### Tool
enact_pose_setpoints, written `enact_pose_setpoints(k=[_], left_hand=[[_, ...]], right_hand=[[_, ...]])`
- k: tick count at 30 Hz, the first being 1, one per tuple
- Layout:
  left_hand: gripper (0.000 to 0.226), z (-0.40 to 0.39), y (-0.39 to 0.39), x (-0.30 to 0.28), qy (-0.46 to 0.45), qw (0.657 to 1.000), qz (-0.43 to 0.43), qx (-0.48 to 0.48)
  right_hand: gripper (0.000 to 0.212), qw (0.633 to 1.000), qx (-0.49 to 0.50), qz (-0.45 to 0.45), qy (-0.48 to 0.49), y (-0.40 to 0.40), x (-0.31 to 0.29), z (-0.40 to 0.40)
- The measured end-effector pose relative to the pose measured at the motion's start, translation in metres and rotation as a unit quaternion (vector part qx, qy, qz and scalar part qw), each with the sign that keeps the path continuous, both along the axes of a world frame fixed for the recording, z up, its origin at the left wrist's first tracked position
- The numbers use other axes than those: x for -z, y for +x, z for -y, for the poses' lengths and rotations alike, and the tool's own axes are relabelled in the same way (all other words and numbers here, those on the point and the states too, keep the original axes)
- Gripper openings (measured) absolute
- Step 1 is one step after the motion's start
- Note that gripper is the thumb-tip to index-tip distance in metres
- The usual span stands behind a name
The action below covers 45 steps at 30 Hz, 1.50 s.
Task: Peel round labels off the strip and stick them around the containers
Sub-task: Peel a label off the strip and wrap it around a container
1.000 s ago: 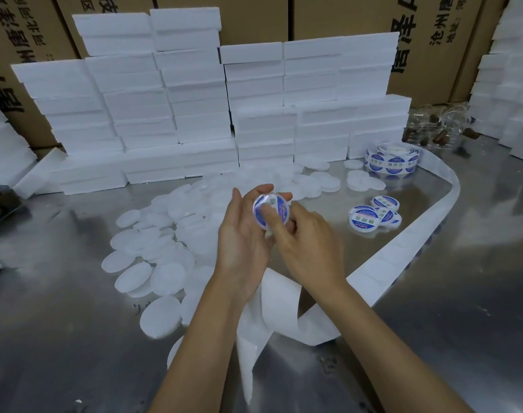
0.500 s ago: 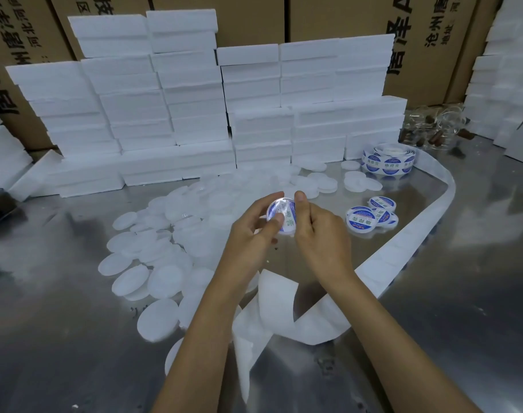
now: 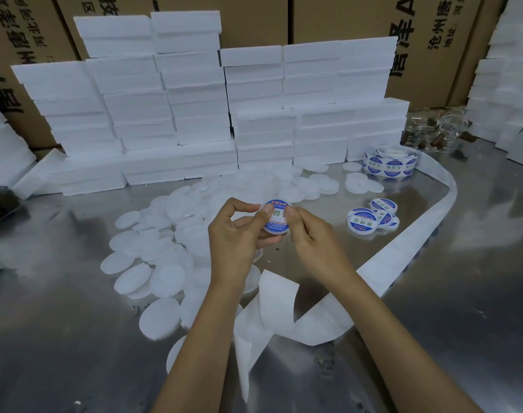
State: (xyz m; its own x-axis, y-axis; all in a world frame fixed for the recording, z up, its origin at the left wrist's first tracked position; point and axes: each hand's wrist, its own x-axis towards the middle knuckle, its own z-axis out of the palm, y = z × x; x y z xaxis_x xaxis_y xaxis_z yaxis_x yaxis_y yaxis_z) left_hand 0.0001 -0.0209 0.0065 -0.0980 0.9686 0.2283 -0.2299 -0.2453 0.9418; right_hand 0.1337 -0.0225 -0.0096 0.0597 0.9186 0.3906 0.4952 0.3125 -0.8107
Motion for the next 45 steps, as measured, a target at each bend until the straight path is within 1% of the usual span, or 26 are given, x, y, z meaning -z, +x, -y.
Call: enact_pose_setpoints(k=[6, 9, 11, 13, 15, 18, 20, 22, 25, 27, 28, 30, 32, 35, 36, 38, 40, 42, 43, 44, 45], left_hand=[[0.022, 0.001, 0.0, 0.001, 0.002, 0.999, -0.036, 0.014], [0.032, 0.0, 0.0, 0.0, -0.001, 0.997, -0.055, 0.048], [0.027, 0.001, -0.001, 0.0, -0.004, 0.998, -0.038, 0.055], [0.02, 0.001, -0.001, 0.001, -0.008, 0.999, -0.022, 0.042], [0.014, 0.002, 0.0, 0.002, -0.012, 1.0, -0.016, 0.023], [0.011, 0.002, 0.0, 0.004, -0.023, 0.999, -0.014, 0.019], [0.017, 0.0, -0.001, 0.006, -0.033, 0.998, -0.015, 0.043], [0.027, -0.001, 0.0, 0.006, -0.049, 0.996, -0.015, 0.08], [0.055, -0.003, 0.002, 0.008, -0.063, 0.987, -0.044, 0.14], [0.07, -0.002, 0.003, 0.01, -0.06, 0.983, -0.086, 0.153], [0.071, -0.002, 0.004, 0.011, -0.06, 0.982, -0.101, 0.148], [0.069, -0.002, 0.003, 0.012, -0.061, 0.984, -0.113, 0.122], [0.063, -0.002, 0.0, 0.011, -0.063, 0.988, -0.109, 0.093], [0.045, -0.005, -0.004, 0.008, -0.058, 0.996, -0.056, 0.049], [0.039, -0.005, -0.006, 0.007, -0.061, 0.997, -0.038, 0.031], [0.031, -0.007, -0.01, 0.005, -0.074, 0.997, -0.013, -0.011], [0.026, -0.008, -0.016, 0.004, -0.087, 0.995, 0.016, -0.05], [0.026, -0.01, -0.021, 0.003, -0.094, 0.991, 0.042, -0.084], [0.026, -0.011, -0.024, 0.002, -0.094, 0.989, 0.052, -0.101], [0.025, -0.012, -0.027, 0.002, -0.092, 0.987, 0.059, -0.119], [0.025, -0.012, -0.03, 0.002, -0.088, 0.985, 0.064, -0.137]], right_hand=[[0.038, 0.999, -0.032, -0.029, -0.018, 0.005, -0.002, 0.0], [0.037, 0.997, -0.056, -0.042, -0.028, 0.009, -0.003, 0.001], [0.037, 0.995, -0.069, -0.06, -0.048, 0.01, -0.003, 0.001], [0.042, 0.993, -0.075, -0.066, -0.065, 0.01, -0.002, 0.001], [0.044, 0.993, -0.082, -0.048, -0.07, 0.011, -0.002, 0.001], [0.038, 0.993, -0.09, -0.024, -0.072, 0.013, -0.001, 0.001], [0.041, 0.992, -0.084, -0.045, -0.087, 0.014, -0.001, -0.001], [0.046, 0.989, -0.062, -0.074, -0.111, 0.016, 0.0, -0.003], [0.04, 0.983, -0.029, -0.114, -0.138, 0.02, 0.003, -0.007], [0.036, 0.97, 0.013, -0.184, -0.16, 0.023, 0.002, -0.01], [0.036, 0.956, 0.045, -0.231, -0.173, 0.027, 0.002, -0.011], [0.038, 0.919, 0.112, -0.328, -0.191, 0.039, 0.002, -0.014], [0.04, 0.869, 0.157, -0.423, -0.203, 0.056, 0.004, -0.017], [0.041, 0.782, 0.15, -0.57, -0.202, 0.077, 0.007, -0.02], [0.042, 0.761, 0.138, -0.602, -0.198, 0.081, 0.007, -0.02], [0.04, 0.736, 0.122, -0.636, -0.198, 0.086, 0.007, -0.02], [0.037, 0.725, 0.106, -0.65, -0.204, 0.086, 0.007, -0.018], [0.031, 0.729, 0.082, -0.645, -0.215, 0.084, 0.005, -0.017], [0.027, 0.741, 0.072, -0.63, -0.221, 0.08, 0.004, -0.016], [0.022, 0.763, 0.066, -0.602, -0.227, 0.076, 0.003, -0.016], [0.018, 0.796, 0.067, -0.556, -0.23, 0.07, 0.002, -0.016]])
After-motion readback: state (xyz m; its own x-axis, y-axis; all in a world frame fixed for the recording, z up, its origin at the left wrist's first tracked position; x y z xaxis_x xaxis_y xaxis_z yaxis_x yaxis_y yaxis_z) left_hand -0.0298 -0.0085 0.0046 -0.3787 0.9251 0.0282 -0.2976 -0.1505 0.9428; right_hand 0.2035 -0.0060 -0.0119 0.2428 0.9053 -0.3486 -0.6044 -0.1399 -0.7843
